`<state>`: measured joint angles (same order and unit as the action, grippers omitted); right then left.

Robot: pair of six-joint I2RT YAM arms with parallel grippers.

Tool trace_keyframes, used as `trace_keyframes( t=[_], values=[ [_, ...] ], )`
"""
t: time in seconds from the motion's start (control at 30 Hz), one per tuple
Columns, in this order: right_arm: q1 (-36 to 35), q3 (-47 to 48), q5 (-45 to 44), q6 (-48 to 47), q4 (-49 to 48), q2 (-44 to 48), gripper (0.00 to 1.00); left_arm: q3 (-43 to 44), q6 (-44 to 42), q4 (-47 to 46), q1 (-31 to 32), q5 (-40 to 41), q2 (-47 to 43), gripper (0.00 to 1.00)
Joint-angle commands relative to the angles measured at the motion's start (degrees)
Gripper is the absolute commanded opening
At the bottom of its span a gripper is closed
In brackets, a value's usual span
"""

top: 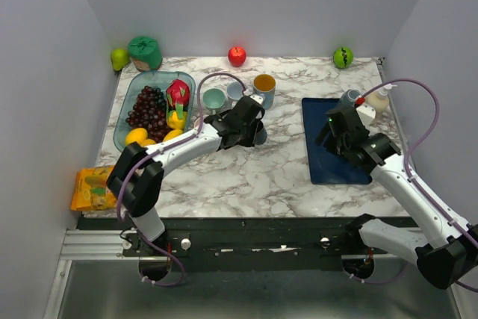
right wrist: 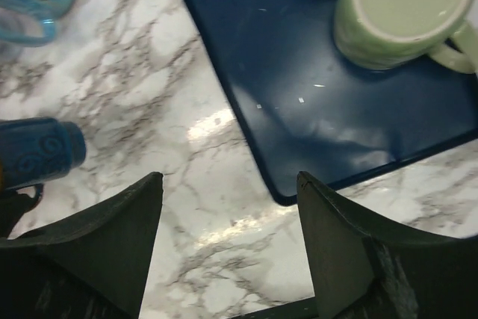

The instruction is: Turn the mug right side up

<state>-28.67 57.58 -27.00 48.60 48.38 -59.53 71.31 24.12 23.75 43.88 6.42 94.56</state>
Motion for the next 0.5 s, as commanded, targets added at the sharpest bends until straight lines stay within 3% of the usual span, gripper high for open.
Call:
trace_keyframes(
  t=[0.0, 0.17, 0.37, 0.47],
  values=[
    [3.5, 0.5, -3.8, -6.0, 4.2, -0.8, 0.8, 6.5, -4.2, 2.3, 1.7, 12.4, 5.0, 0.0],
    [6.0, 0.0, -6.0, -10.4, 4.3, -2.0, 0.82, 13.0, -6.1, 6.4, 3.1, 18.5, 11.4, 0.0],
    [10.1, -2.3, -5.3, -14.9, 3.7, -3.6, 0.87, 14.4, -7.3, 7.6, 3.1, 19.2, 14.7, 0.0],
    [12.7, -4.0, -3.8, -17.2, 1.6, -3.5, 0.89, 13.9, -7.7, 6.8, 3.1, 19.4, 15.6, 0.12]
  ],
)
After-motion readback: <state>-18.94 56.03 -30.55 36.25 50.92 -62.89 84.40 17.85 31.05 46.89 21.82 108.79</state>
